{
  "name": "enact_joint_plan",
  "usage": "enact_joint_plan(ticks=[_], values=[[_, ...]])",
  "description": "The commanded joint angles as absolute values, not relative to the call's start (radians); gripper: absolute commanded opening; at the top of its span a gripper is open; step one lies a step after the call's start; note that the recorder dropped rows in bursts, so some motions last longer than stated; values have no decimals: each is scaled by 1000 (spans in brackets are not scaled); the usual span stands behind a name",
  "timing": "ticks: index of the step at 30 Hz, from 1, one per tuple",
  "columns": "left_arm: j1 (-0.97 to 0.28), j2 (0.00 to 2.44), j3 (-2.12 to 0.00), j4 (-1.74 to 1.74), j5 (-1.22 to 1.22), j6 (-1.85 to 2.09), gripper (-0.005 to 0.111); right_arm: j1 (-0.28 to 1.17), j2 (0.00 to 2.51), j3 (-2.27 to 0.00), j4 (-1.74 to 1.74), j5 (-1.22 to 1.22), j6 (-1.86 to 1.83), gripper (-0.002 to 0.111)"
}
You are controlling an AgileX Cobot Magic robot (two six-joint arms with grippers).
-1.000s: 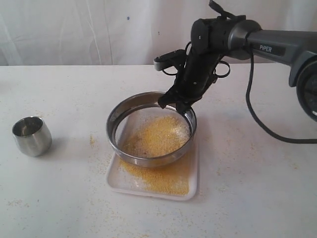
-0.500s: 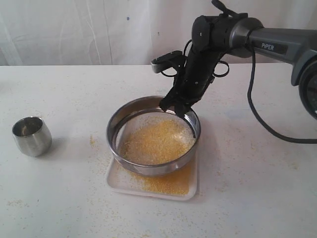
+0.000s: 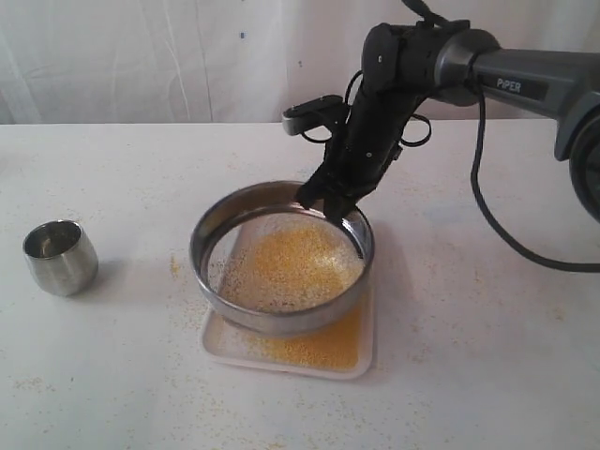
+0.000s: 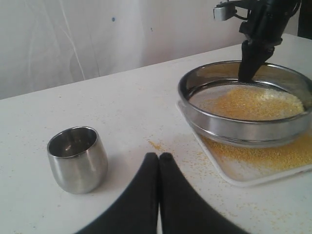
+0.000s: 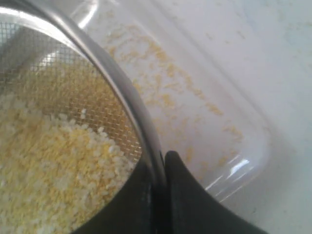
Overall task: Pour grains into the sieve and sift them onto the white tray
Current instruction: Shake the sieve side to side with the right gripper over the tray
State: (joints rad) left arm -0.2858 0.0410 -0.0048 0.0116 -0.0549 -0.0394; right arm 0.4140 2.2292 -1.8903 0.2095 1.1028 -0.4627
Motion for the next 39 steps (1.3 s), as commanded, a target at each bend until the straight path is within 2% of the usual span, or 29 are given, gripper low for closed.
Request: enact_joint_plan(ticks=[1,2,5,6,10,13,14,18,21,22,25,26,29,30,34,35,37,39], values=[[-292,35,0,8,-59,-36,0,416,2205,-1894,87,1052,-174,0],[-292,35,0,8,-59,-36,0,416,2202,-1894,71,1047,-122,0],[-292,35,0,8,-59,-36,0,419,2196,-1894,295,1153,-572,0],[-292,35,0,8,-59,-36,0,419,2196,-1894,310,1153,-604,0],[-292,35,0,8,-59,-36,0,419,2193,-1894,176,1025,-180,0],[-292,35,0,8,-59,-36,0,424,2191,-1894,307,1133,-546,0],[-292,35,0,8,-59,-36,0,424,2191,-1894,290,1132,-554,0],[-292,35,0,8,-59,-36,0,422,2189,-1894,77,1035,-119,0],[-292,35,0,8,-59,-36,0,426,2187,-1894,231,1142,-499,0],[-292,35,0,8,-59,-36,0,426,2187,-1894,218,1136,-517,0],[-292,35,0,8,-59,-36,0,422,2186,-1894,40,1031,-95,0],[-292,35,0,8,-59,-36,0,422,2183,-1894,61,1040,-82,0],[-292,35,0,8,-59,-36,0,427,2178,-1894,306,1187,-553,0],[-292,35,0,8,-59,-36,0,427,2178,-1894,312,1174,-561,0],[-292,35,0,8,-59,-36,0,420,2175,-1894,107,1042,-97,0],[-292,35,0,8,-59,-36,0,420,2175,-1894,128,1069,-142,0],[-292,35,0,8,-59,-36,0,427,2175,-1894,257,1191,-457,0],[-292,35,0,8,-59,-36,0,428,2175,-1894,233,1180,-493,0]])
